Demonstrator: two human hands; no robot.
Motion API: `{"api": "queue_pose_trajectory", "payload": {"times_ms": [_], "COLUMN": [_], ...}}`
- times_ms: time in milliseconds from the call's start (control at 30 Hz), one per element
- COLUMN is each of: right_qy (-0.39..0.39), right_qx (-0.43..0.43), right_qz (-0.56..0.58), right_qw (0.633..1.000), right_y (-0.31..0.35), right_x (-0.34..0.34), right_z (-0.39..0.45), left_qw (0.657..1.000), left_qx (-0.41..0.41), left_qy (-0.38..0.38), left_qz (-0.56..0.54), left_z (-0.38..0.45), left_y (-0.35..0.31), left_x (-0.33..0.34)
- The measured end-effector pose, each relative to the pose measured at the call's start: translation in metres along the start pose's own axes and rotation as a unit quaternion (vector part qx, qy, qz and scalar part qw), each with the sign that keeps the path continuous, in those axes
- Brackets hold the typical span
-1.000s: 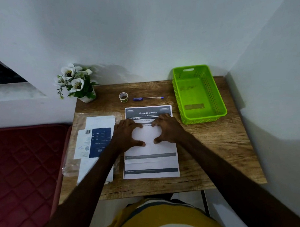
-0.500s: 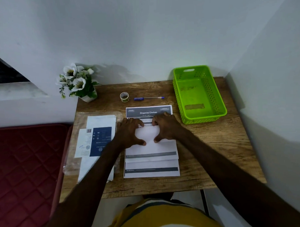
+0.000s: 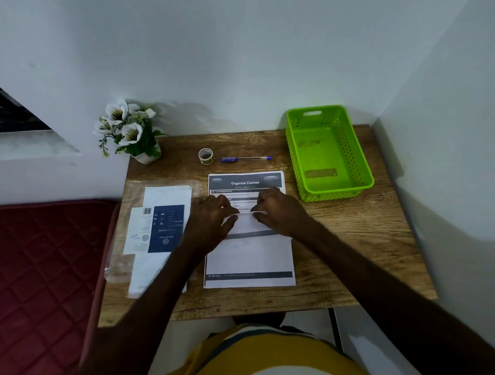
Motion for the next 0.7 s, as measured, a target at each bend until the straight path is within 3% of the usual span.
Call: {"api": "queue_pose_trajectory", "payload": {"times_ms": [67, 133, 367, 533, 700], "right_qy": [-0.056, -0.076, -0.060, -0.036, -0.060], "right_qx": [-0.057, -0.058, -0.027, -0.001, 0.020], "right_qz": [-0.044, -0.062, -0.131, -0.115, -0.096], "right_qw": [0.996, 0.993, 0.989, 0.993, 0.993], "right_y": [0.007, 0.009, 0.012, 0.015, 0.019], "right_x": [0.003, 0.015, 0.056, 0.074, 0.072], "right_z": [-0.011, -0.020, -0.040, -0.049, -0.048], "left_qw": [1.000, 0.999, 0.999, 0.999, 0.998], "left_qx": [0.018, 0.029, 0.038, 0.029, 0.021], "left_qy": [-0.009, -0.012, 0.009, 0.013, 0.004], "left_qz": [-0.008, -0.011, 0.025, 0.037, 0.061], "left_z": [-0.011, -0.021, -0.047, -0.054, -0.057], "left_y": [-0.004, -0.008, -0.014, -0.017, -0.016], "left_x": [0.009, 0.020, 0.053, 0.058, 0.067]}}
Point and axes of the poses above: each hand's wrist, its own z-axis towards the middle knuckle, its own x-axis out of the palm, y = z × x, the point moved 6 cm from there along z, towards the middle knuckle, and after that the axes turned 2 degrees about y, right-handed, at the moved point
